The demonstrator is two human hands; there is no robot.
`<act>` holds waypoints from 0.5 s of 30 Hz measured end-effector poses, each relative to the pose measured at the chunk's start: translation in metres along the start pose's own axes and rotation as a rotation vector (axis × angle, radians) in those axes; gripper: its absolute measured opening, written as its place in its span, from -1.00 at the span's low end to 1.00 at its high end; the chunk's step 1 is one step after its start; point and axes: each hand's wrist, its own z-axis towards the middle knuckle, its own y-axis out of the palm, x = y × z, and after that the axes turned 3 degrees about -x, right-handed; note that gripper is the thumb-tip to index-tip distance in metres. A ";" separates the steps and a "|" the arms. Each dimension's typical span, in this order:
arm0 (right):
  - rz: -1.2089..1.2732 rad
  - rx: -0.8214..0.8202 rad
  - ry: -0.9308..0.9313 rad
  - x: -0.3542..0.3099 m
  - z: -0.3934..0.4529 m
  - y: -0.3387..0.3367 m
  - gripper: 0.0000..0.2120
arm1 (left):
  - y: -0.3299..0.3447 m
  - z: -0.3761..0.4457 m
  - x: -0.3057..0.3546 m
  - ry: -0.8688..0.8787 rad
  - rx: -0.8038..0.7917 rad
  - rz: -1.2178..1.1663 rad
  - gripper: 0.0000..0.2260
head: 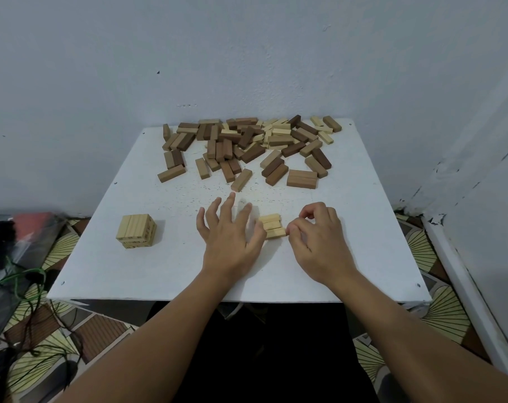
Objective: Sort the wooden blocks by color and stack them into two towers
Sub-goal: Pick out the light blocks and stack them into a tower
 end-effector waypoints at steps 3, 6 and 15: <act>0.018 -0.007 -0.006 0.000 0.000 0.000 -0.71 | 0.002 -0.001 -0.003 -0.012 0.075 -0.056 -0.44; 0.023 -0.005 -0.014 0.000 0.000 0.001 -0.68 | 0.003 -0.001 -0.005 -0.018 0.119 -0.075 -0.47; 0.241 0.027 0.037 0.000 0.005 -0.005 -0.69 | -0.012 0.006 0.000 -0.097 0.062 -0.668 -0.52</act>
